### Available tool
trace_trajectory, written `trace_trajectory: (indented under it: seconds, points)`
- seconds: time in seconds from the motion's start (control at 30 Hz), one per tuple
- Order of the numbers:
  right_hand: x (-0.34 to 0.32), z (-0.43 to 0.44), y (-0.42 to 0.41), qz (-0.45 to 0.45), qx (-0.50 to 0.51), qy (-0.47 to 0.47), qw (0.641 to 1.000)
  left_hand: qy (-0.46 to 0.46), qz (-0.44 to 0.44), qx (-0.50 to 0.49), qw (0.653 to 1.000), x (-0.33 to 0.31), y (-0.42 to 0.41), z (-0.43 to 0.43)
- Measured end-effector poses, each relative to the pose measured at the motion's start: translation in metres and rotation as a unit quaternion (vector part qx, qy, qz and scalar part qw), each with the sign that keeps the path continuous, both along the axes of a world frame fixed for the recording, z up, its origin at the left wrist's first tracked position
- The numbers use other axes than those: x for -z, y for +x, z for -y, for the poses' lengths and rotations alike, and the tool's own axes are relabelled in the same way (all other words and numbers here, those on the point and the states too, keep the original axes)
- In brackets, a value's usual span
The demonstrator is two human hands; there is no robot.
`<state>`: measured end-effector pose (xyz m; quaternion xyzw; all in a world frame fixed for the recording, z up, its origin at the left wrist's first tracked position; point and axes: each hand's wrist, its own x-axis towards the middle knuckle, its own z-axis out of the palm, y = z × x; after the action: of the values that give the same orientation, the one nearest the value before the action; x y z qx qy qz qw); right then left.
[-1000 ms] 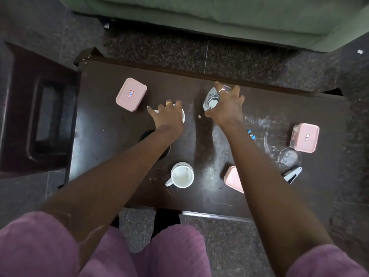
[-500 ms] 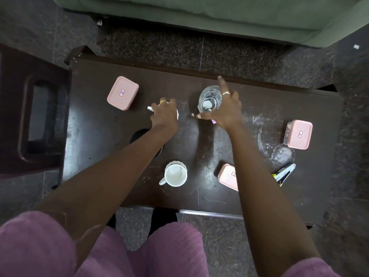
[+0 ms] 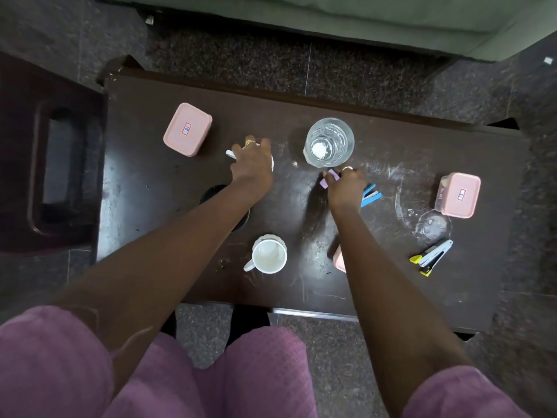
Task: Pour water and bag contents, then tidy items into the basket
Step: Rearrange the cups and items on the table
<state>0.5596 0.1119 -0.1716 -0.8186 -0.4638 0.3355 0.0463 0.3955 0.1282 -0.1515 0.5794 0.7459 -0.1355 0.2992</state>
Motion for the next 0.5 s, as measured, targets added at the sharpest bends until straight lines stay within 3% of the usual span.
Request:
trace_trajectory:
  seconds: [0.1, 0.27, 0.5]
  points:
    - [0.001, 0.006, 0.002, -0.012, 0.024, -0.012, 1.000, 0.008, -0.011, 0.017, 1.000, 0.002, -0.001, 0.002]
    - [0.000, 0.028, 0.019, 0.070, -0.014, -0.062, 0.996, 0.022, 0.001, 0.007, 1.000, -0.001, -0.002, 0.005]
    - [-0.002, 0.044, 0.022, 0.107, -0.047, -0.077, 0.990, 0.019, 0.040, 0.003, 0.999, -0.005, -0.017, 0.008]
